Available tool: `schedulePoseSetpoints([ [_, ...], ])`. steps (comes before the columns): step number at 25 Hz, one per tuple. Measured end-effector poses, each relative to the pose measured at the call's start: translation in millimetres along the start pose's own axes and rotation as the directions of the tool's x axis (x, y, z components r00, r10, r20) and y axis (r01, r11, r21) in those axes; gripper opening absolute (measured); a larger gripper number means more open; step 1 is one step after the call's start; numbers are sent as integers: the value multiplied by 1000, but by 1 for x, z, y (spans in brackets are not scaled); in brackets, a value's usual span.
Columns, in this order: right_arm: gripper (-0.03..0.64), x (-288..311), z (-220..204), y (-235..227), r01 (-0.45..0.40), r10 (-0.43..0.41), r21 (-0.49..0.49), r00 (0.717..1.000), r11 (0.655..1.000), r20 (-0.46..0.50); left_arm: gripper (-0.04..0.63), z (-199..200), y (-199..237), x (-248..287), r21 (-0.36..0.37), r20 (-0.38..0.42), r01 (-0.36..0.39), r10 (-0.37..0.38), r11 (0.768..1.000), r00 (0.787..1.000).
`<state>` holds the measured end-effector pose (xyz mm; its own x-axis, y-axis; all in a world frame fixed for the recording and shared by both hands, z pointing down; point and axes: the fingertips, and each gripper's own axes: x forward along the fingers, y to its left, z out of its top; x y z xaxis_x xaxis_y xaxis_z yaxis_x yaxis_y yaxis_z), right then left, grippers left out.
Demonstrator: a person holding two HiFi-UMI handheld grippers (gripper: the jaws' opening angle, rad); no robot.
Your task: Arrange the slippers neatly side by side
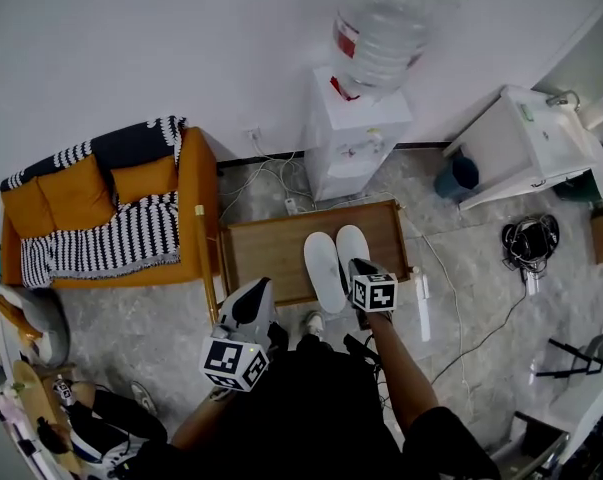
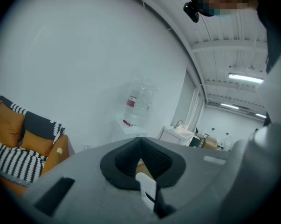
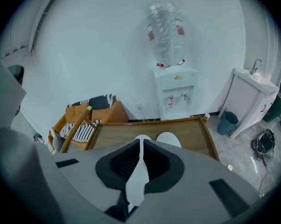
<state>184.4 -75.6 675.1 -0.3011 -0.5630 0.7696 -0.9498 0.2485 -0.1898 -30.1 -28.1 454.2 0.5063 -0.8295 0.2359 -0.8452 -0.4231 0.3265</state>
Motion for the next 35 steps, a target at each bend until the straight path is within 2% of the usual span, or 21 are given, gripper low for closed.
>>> schedulePoseSetpoints([
  [4,21,-33,24,10,-11,9,12,994,1000,111,12,5,-4,2,12,11,15,-15,1000,1000],
  [8,17,-74,49,33,-25,26,-6,971,1000,239,12,7,-6,3,21,14,25,-26,999,1000],
  [13,15,-117,58,63,-53,67,-51,943,997,325,12,9,-6,3,26,16,26,-27,999,1000],
  [17,14,-144,58,77,-60,73,-44,919,997,389,12,5,-6,2,24,8,30,-31,999,999],
  [22,12,-158,58,80,-29,42,-37,902,999,430,12,4,-6,2,22,6,33,-33,999,999],
  [26,11,-161,61,83,-46,59,-41,894,998,445,12,2,-7,2,19,3,33,-34,999,999],
  [35,11,-163,59,84,-59,68,-33,892,998,447,12,0,-6,0,19,2,29,-29,999,1000],
])
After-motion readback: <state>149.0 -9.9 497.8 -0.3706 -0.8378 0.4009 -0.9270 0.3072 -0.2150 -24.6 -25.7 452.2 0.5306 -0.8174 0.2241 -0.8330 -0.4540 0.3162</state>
